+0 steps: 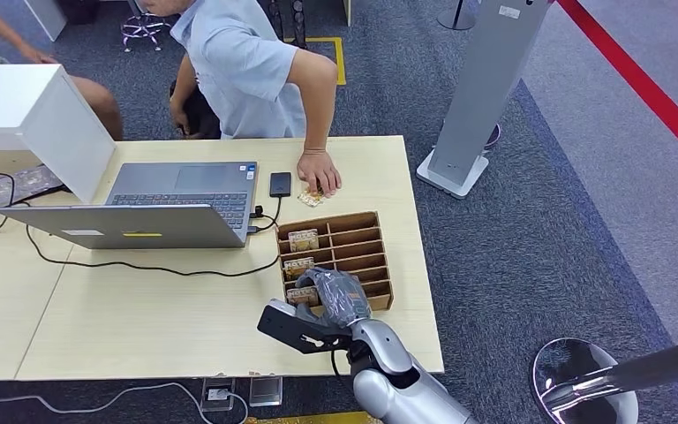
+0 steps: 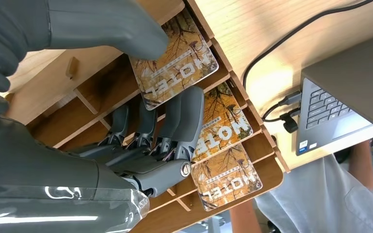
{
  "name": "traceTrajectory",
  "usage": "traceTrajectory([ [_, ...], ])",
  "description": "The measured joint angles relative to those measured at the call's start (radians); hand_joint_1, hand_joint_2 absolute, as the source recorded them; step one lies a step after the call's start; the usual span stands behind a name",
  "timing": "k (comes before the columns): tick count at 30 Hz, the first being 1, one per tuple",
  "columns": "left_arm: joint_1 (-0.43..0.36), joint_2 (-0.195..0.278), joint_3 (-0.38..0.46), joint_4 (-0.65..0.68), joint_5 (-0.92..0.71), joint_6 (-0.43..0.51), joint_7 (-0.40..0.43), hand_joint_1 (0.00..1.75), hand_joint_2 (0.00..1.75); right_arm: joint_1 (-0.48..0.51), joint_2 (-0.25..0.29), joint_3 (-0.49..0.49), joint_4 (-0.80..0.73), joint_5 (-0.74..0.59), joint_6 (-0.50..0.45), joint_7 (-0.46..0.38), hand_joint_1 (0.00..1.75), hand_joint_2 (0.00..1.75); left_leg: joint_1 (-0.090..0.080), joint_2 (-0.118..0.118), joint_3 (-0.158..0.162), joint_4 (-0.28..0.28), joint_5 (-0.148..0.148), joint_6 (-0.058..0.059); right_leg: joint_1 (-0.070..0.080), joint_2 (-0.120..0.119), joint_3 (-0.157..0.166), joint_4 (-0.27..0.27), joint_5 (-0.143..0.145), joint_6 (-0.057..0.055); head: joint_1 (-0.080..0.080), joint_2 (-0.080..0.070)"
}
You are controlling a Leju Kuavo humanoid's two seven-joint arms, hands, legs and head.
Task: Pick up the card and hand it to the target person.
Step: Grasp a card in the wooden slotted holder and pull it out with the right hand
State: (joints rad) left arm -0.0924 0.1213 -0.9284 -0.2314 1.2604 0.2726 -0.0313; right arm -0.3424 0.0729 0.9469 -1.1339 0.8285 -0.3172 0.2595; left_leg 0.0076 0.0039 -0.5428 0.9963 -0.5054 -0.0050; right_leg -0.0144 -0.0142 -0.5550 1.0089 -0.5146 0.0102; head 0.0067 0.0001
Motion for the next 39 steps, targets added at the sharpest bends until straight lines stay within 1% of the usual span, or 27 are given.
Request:
traceTrajectory([
  [12, 0.000, 0.000, -0.003, 0.000, -0.004, -0.001, -0.001, 0.00, 1.75, -0.009, 0.005, 0.008, 0.021, 0.005, 0.000, 0.019, 0.88, 1.75, 0.000, 0.000, 0.002, 0.000, 0.000, 0.000, 0.000, 0.000, 0.002, 0.000, 0.000, 0.000, 0.000, 0.000],
  [17, 0.000, 0.000, -0.004, 0.000, -0.008, -0.003, -0.001, 0.00, 1.75, -0.009, 0.005, 0.009, 0.023, 0.012, 0.001, 0.026, 0.93, 1.75, 0.000, 0.000, 0.002, 0.000, 0.000, 0.000, 0.000, 0.000, 0.002, 0.000, 0.000, 0.000, 0.000, 0.000],
  [20, 0.000, 0.000, -0.004, 0.000, -0.008, -0.003, -0.001, 0.00, 1.75, -0.009, 0.005, 0.010, 0.023, 0.012, 0.001, 0.027, 1.05, 1.75, 0.000, 0.000, 0.002, 0.000, 0.000, 0.000, 0.000, 0.000, 0.002, 0.000, 0.000, 0.000, 0.000, 0.000],
  [22, 0.000, 0.000, -0.004, 0.000, -0.008, -0.004, -0.001, 0.00, 1.75, -0.010, 0.005, 0.011, 0.024, 0.012, 0.001, 0.028, 1.18, 1.75, 0.000, 0.000, 0.002, 0.000, 0.000, 0.000, 0.000, 0.000, 0.002, 0.000, 0.000, 0.000, 0.000, 0.000],
  [24, 0.000, 0.000, -0.004, 0.000, -0.008, -0.004, -0.001, 0.00, 1.75, -0.011, 0.005, 0.013, 0.024, 0.012, 0.002, 0.028, 1.35, 1.75, 0.000, 0.000, 0.002, 0.000, 0.000, 0.000, 0.000, 0.000, 0.002, 0.000, 0.000, 0.000, 0.000, 0.000],
  [30, 0.000, 0.000, -0.005, 0.000, -0.008, -0.004, -0.001, 0.00, 1.75, -0.014, 0.004, 0.014, 0.028, 0.013, 0.003, 0.034, 1.72, 1.75, 0.000, 0.000, 0.002, 0.000, 0.000, 0.000, 0.000, 0.000, 0.002, 0.000, 0.000, 0.000, 0.000, 0.000],
  [31, 0.000, 0.000, -0.005, 0.000, -0.008, -0.004, -0.001, 0.00, 1.75, -0.015, 0.004, 0.014, 0.028, 0.013, 0.003, 0.035, 1.75, 1.75, 0.000, 0.000, 0.002, 0.000, 0.000, 0.000, 0.000, 0.000, 0.002, 0.000, 0.000, 0.000, 0.000, 0.000],
  [37, 0.000, 0.000, -0.015, 0.000, -0.019, -0.018, -0.011, 0.00, 1.75, -0.017, 0.004, 0.014, 0.028, 0.015, 0.001, 0.035, 1.75, 1.75, 0.000, 0.000, 0.002, 0.000, 0.000, 0.000, 0.000, 0.000, 0.002, 0.000, 0.000, 0.000, 0.000, 0.000],
  [39, 0.000, 0.000, -0.019, 0.000, -0.020, -0.014, -0.013, 0.00, 1.75, -0.016, 0.003, 0.013, 0.028, 0.020, -0.018, 0.024, 1.75, 1.75, 0.000, 0.000, 0.002, 0.000, 0.000, 0.000, 0.000, 0.000, 0.002, 0.000, 0.000, 0.000, 0.000, 0.000],
])
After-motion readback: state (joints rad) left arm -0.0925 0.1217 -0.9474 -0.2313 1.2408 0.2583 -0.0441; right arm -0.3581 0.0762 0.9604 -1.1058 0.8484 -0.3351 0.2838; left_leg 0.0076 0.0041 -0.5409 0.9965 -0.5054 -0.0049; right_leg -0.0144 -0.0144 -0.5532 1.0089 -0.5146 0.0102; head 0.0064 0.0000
